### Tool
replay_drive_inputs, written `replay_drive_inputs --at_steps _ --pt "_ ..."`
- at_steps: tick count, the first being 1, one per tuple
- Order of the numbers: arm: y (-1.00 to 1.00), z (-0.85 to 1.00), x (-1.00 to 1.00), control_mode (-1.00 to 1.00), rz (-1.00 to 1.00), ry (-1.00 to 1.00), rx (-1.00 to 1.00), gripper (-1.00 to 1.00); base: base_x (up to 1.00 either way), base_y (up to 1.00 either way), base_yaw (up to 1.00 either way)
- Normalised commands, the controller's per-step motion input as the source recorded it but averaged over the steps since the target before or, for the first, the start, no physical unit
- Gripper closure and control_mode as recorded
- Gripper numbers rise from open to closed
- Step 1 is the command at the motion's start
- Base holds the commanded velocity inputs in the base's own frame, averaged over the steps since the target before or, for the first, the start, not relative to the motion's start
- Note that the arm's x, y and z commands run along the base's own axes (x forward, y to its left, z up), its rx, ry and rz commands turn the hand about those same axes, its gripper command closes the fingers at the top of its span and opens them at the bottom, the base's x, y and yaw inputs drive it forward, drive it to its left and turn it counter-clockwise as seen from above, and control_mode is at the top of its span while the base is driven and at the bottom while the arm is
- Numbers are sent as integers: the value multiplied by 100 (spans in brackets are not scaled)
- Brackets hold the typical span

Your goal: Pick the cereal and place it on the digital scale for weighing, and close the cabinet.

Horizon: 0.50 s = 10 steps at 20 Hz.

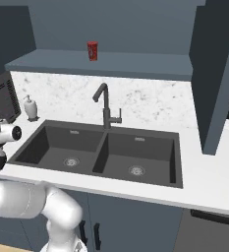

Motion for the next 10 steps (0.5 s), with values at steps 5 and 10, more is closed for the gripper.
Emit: replay_drive_inputs --at_steps 5,10 --pt "22 -50 16 -100 1 0 0 100 0 0 0" --pt "43 -42 21 -100 3 -1 0 100 0 0 0"
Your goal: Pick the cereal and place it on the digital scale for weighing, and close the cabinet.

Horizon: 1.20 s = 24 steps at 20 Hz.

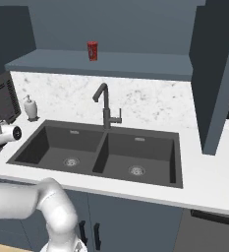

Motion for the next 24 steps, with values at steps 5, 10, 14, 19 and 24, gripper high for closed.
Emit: replay_drive_inputs --at_steps 5,10,14,19,24 --pt "20 -29 24 -100 4 0 2 100 0 0 0" --pt "10 -47 -8 -100 6 0 8 100 0 0 0" --pt "12 -46 -39 -100 4 -4 9 100 0 0 0" --pt "0 -22 -10 -100 0 -8 8 100 0 0 0" --pt "0 -14 -11 -100 0 -4 9 100 0 0 0"
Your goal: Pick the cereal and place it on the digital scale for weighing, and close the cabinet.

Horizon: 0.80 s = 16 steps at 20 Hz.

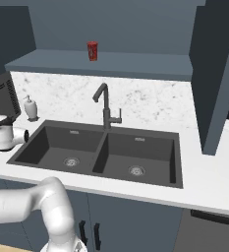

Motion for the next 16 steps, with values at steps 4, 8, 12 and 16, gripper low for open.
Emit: replay_drive_inputs --at_steps 4,8,12,16 --pt "0 0 -4 -100 0 0 9 100 0 0 0" --pt "5 -17 0 -100 0 0 6 100 0 0 0" --pt "5 -29 0 -100 0 -1 0 -100 0 0 0" --pt "0 -2 -7 -100 0 0 0 -100 0 0 0"
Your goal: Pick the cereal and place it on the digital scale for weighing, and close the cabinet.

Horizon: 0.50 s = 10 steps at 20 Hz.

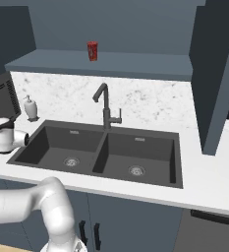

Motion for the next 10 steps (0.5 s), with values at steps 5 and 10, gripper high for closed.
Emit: replay_drive_inputs --at_steps 5,10 --pt "0 0 -16 -100 0 -3 0 -100 0 0 0" --pt "-20 0 -10 -100 0 -9 0 -100 0 0 0"
